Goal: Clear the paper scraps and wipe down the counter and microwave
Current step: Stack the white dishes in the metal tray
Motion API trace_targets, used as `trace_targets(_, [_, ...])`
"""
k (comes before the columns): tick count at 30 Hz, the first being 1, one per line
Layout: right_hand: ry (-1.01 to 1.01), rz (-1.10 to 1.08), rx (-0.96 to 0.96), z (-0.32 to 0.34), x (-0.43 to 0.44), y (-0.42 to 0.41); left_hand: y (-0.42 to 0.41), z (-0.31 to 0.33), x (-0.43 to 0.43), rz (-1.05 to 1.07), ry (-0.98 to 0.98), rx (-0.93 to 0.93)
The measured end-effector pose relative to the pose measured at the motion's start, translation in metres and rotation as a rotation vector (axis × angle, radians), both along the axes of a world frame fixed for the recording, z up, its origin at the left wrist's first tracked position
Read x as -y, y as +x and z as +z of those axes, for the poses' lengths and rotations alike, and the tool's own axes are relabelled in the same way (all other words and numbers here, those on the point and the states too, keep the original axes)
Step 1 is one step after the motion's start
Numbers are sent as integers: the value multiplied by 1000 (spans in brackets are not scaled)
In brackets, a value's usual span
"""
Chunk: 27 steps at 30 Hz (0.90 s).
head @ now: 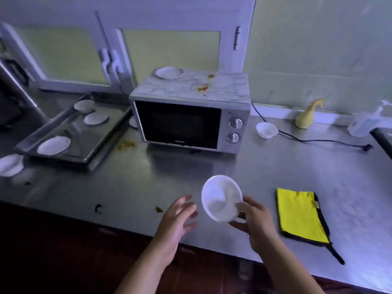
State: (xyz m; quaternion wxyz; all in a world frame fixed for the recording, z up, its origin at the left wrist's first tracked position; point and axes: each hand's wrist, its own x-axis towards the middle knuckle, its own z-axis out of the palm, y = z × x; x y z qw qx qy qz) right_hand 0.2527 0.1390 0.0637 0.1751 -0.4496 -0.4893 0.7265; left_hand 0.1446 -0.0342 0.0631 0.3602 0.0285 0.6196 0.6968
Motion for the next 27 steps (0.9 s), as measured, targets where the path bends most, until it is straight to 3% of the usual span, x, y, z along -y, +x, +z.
trace_targets(7, [26,228,-2,-2,132,-70,-43,5,139,59,106,-31])
trace_targets(14, [31,506,-11,8,220,-163,-98,-2,240,286,178,22])
trace_targets(22, [-61,676,-22,-9,282,-305,-188,-11,305,585,88,89])
trace_targets(27, [-128,772,-33,-10,311,-389,-263,7,338,666,2,69])
